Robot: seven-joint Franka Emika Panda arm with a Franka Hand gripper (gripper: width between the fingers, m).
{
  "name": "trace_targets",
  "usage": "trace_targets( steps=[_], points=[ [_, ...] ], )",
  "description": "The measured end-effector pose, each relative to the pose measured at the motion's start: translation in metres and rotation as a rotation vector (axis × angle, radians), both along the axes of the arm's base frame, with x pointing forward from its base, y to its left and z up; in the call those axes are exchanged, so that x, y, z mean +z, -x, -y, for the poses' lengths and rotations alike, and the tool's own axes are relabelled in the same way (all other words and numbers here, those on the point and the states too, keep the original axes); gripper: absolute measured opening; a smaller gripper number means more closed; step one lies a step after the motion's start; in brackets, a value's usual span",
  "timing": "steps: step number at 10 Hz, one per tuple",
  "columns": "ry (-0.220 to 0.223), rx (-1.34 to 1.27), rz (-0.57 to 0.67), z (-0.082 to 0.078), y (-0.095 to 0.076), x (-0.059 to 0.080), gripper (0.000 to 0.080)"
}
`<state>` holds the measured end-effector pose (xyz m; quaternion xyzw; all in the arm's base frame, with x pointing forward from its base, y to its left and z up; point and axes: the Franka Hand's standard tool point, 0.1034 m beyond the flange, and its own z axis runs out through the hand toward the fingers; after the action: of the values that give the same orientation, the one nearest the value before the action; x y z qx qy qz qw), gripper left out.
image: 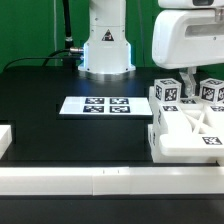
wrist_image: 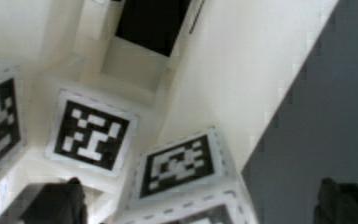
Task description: Assemble chair
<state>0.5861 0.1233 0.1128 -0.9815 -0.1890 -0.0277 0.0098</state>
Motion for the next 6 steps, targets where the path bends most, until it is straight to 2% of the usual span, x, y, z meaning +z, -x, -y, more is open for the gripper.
trace_targets(
  steps=[3,5,6],
  points=[
    [0.0,-0.009,0.0,0.0019,-0.0003,-0.0001,0.0635],
    [-0.001,-0.022,-0.001,0.002,-0.0002,-0.0002,0.0287],
    [-0.002,-0.04,-0.001,0.002,-0.0003,-0.0001,0.0287]
  ],
)
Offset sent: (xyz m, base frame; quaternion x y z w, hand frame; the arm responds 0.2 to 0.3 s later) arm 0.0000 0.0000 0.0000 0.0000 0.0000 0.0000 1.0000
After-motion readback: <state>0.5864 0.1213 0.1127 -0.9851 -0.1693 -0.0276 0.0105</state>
